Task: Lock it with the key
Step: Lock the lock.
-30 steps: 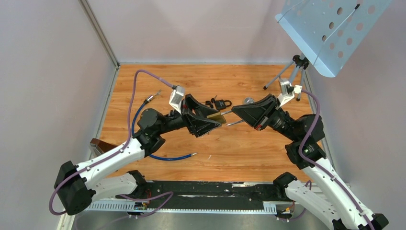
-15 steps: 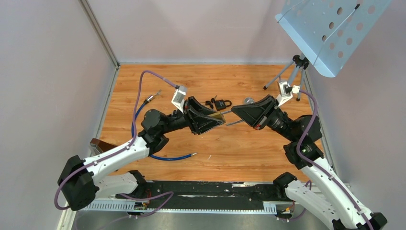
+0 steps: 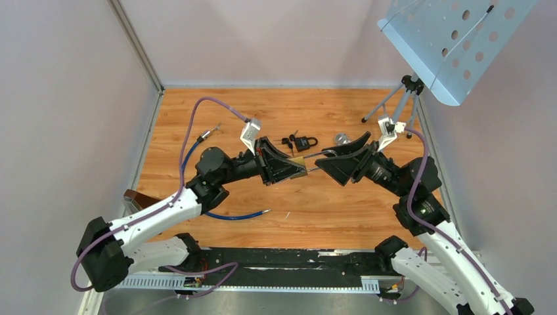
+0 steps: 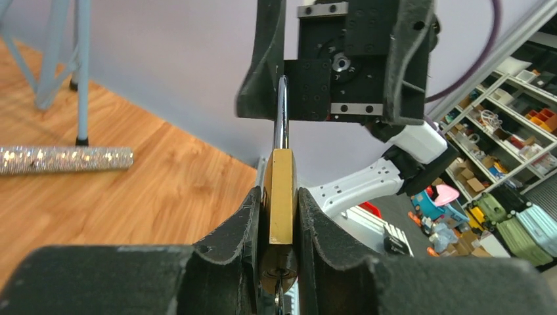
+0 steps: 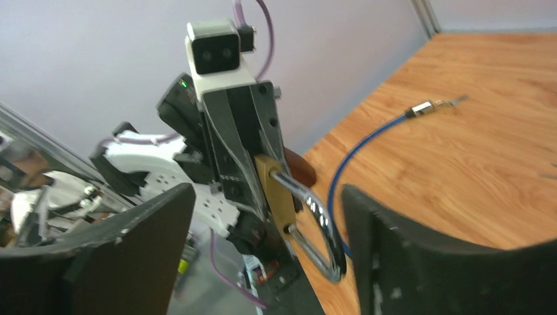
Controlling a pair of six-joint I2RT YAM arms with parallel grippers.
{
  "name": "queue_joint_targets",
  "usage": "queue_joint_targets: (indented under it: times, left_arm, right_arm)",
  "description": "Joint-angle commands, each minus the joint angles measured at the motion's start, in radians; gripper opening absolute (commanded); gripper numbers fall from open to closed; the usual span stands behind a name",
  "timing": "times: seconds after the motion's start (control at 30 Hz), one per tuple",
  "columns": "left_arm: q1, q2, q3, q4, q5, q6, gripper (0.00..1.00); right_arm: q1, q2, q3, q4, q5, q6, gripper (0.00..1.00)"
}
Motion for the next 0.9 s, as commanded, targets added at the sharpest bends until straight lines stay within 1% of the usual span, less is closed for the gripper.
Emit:
queue_joint_targets:
  times: [0.0, 0.03, 0.07, 0.17, 0.23, 0.33, 0.37, 0.43, 0.53, 0.57, 0.63, 0.77, 0.8, 0.87]
  left_arm:
    - [0.024, -0.07, 0.104, -0.112, -0.013, 0.016, 0.0]
    - [0.033, -0.079, 0.123, -0.164, -0.009, 0.016, 0.0]
    - [0.038, -0.083, 0.134, -0.191, 0.003, 0.014, 0.0]
    - [0.059, -0.092, 0.188, -0.318, 0.05, 0.012, 0.0]
    - [0.065, -0.095, 0.215, -0.378, 0.1, 0.017, 0.0]
    - [0.072, -0.101, 0.243, -0.464, 0.155, 0.042, 0.0]
    - [0.076, -0.101, 0.255, -0.498, 0.167, 0.052, 0.0]
    - [0.078, -0.102, 0.265, -0.527, 0.199, 0.061, 0.0]
    - [0.081, -0.109, 0.268, -0.544, 0.235, 0.066, 0.0]
    - [0.081, -0.11, 0.268, -0.547, 0.239, 0.068, 0.0]
    - [0.081, -0.112, 0.271, -0.549, 0.246, 0.07, 0.0]
    - [0.083, -0.106, 0.276, -0.548, 0.249, 0.066, 0.0]
    - [0.083, -0.103, 0.275, -0.542, 0.25, 0.064, 0.0]
    - [0.083, -0.1, 0.275, -0.536, 0.251, 0.058, 0.0]
  right_arm:
    - [-0.002, -0.051, 0.062, -0.268, 0.009, -0.206, 0.87]
    - [-0.004, -0.058, 0.067, -0.306, 0.008, -0.225, 0.91]
    - [-0.006, -0.065, 0.072, -0.339, 0.011, -0.24, 0.92]
    - [-0.01, -0.076, 0.071, -0.391, -0.003, -0.279, 0.92]
    - [-0.01, -0.064, 0.09, -0.427, -0.013, -0.308, 0.87]
    - [-0.011, -0.058, 0.106, -0.433, -0.036, -0.325, 0.75]
    - [-0.01, -0.059, 0.111, -0.431, -0.031, -0.326, 0.73]
    - [-0.011, -0.069, 0.118, -0.419, -0.028, -0.33, 0.73]
    - [-0.011, -0.076, 0.123, -0.4, -0.045, -0.334, 0.73]
    - [-0.01, -0.074, 0.126, -0.395, -0.051, -0.334, 0.71]
    - [-0.01, -0.063, 0.131, -0.388, -0.074, -0.333, 0.66]
    - [-0.011, -0.037, 0.129, -0.366, -0.152, -0.328, 0.49]
    - [-0.011, -0.029, 0.127, -0.36, -0.173, -0.323, 0.47]
    - [-0.01, -0.02, 0.12, -0.353, -0.195, -0.316, 0.46]
